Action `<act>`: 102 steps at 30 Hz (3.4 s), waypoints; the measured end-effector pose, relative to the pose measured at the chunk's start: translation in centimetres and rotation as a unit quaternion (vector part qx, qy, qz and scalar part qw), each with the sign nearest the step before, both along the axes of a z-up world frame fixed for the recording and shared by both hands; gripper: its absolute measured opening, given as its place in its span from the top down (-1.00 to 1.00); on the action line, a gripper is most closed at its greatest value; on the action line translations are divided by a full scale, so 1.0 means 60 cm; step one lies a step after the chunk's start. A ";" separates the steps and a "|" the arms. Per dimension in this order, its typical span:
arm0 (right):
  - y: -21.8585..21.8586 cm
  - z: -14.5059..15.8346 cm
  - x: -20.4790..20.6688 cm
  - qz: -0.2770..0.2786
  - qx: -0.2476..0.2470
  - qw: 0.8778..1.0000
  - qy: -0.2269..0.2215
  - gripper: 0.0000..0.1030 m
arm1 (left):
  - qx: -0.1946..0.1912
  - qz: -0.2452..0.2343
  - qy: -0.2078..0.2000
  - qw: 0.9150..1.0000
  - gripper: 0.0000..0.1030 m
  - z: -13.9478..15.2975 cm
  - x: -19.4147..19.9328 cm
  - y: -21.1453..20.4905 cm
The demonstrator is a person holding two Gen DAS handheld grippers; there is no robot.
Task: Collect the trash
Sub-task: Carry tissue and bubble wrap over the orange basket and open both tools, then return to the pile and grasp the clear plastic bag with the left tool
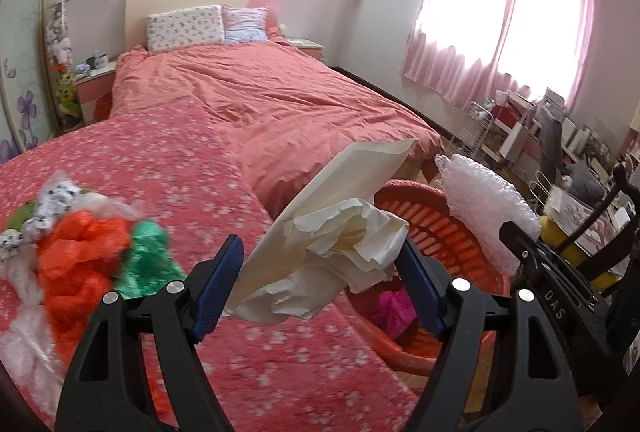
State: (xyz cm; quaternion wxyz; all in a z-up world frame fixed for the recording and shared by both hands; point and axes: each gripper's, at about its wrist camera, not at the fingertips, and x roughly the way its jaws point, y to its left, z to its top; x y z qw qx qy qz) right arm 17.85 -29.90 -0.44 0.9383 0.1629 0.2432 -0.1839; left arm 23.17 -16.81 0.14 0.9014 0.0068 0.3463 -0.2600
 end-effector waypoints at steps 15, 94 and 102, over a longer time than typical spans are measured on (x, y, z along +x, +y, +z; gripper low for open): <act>-0.079 -0.034 -0.007 -0.025 0.027 0.999 0.007 0.76 | 0.010 -0.060 0.023 0.998 -0.49 -0.041 -0.001 -0.109; 0.329 -0.019 0.087 0.189 -0.022 0.980 0.051 -0.07 | 0.051 0.161 0.043 0.985 0.53 -0.082 -0.020 0.388; 0.375 -0.018 0.105 0.215 -0.024 0.975 0.052 -0.07 | 0.029 0.186 0.033 0.982 0.60 -0.061 -0.037 0.445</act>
